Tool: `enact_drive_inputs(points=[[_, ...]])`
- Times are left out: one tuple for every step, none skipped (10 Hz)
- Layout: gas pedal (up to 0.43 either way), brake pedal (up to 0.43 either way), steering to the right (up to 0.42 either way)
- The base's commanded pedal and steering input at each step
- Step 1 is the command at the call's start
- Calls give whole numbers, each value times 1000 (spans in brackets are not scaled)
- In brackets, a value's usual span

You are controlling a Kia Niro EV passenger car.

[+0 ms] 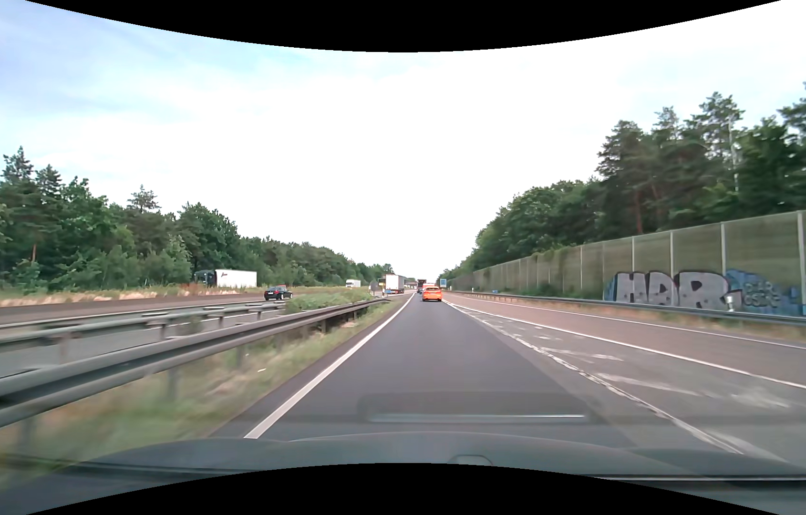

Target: Follow the waypoints while adhering to traffic rules and regulations

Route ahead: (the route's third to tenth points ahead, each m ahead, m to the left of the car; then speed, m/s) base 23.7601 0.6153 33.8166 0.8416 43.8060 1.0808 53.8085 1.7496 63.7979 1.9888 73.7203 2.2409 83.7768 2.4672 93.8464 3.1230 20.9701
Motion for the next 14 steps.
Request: enact_drive_inputs(points=[[59,0,-4],[59,0,-4],[59,0,-4],[59,0,-4],[59,0,-5],[67,0,-5],[67,0,-5],[67,0,-5],[67,0,-5],[67,0,-5],[67,0,-5],[67,0,-5],[67,0,-5],[67,0,-5]])
